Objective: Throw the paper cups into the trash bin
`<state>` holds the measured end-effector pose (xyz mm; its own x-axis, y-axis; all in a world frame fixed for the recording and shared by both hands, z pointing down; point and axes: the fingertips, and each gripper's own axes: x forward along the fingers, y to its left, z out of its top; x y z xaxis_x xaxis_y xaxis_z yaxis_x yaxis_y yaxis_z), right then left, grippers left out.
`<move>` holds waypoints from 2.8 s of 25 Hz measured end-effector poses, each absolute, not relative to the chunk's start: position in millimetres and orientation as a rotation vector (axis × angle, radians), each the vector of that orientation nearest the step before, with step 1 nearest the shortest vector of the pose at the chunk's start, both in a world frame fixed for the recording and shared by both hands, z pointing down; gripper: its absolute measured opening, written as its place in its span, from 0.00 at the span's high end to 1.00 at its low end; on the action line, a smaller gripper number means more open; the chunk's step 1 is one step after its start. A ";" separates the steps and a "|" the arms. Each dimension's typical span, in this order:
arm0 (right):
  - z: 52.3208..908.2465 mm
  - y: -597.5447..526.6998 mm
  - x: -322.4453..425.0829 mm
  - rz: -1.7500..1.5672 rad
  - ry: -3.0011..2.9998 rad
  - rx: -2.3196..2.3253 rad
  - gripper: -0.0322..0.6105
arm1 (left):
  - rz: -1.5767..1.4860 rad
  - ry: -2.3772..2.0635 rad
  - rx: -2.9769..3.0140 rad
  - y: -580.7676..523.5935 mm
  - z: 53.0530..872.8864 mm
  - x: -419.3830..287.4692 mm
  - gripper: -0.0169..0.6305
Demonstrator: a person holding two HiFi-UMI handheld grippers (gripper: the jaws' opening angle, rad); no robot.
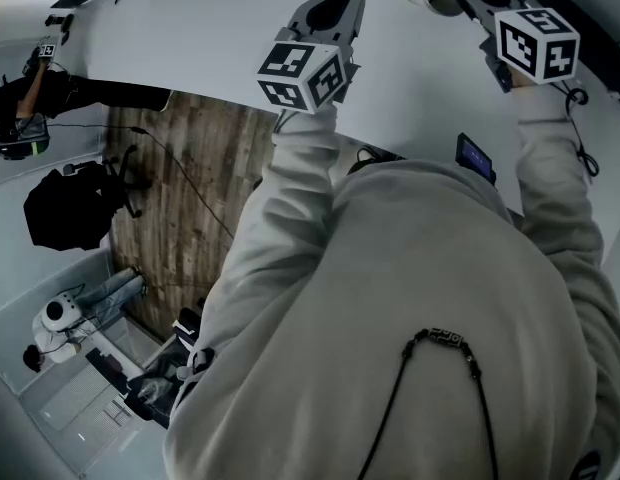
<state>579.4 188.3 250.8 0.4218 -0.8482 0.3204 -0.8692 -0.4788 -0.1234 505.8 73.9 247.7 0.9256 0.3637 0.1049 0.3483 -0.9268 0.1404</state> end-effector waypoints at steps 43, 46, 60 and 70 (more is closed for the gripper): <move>268.3 -312.5 -117.2 0.337 -2.614 1.149 0.88 | -0.068 -1.075 2.750 -301.0 254.9 -228.7 0.97; 269.2 -322.5 -134.0 0.304 -2.607 1.104 0.88 | -0.045 -1.102 2.740 -301.7 267.0 -243.6 0.97; 295.7 -363.8 -152.5 0.396 -2.693 0.924 0.88 | -0.051 -1.268 2.603 -307.0 297.3 -284.8 0.97; 335.0 -377.3 -139.6 0.483 -2.695 0.847 0.88 | -0.059 -1.351 2.489 -300.7 327.5 -299.0 0.97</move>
